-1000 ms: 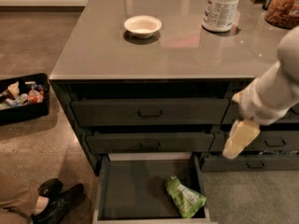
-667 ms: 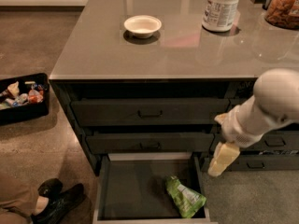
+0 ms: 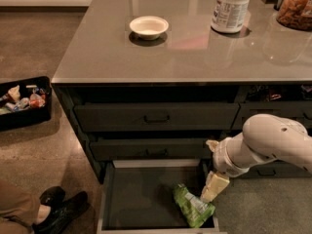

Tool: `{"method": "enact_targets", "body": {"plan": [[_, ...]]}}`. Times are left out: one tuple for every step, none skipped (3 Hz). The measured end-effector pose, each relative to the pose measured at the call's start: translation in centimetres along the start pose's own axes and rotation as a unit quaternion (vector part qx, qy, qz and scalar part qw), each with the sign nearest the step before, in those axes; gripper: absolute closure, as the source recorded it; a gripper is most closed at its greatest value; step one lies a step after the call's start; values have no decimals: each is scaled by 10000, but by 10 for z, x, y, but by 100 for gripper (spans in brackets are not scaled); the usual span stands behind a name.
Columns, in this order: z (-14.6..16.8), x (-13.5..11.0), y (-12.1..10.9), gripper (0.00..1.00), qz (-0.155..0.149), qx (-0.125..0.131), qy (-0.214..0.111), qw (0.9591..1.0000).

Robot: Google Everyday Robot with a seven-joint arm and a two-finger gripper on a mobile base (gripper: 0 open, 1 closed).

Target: Pick green rice chip bag from bottom drawer and place on counter

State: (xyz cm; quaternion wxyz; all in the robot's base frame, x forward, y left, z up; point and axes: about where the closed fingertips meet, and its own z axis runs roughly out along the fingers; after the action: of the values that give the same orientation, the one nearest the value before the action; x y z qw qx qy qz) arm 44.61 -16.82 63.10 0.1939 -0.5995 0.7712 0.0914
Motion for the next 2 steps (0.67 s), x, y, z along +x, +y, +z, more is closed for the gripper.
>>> {"method": "enact_targets", "body": {"plan": [[0, 0, 0, 0, 0, 0, 0, 10000], [11, 11, -11, 0, 265, 18, 80, 9996]]}}
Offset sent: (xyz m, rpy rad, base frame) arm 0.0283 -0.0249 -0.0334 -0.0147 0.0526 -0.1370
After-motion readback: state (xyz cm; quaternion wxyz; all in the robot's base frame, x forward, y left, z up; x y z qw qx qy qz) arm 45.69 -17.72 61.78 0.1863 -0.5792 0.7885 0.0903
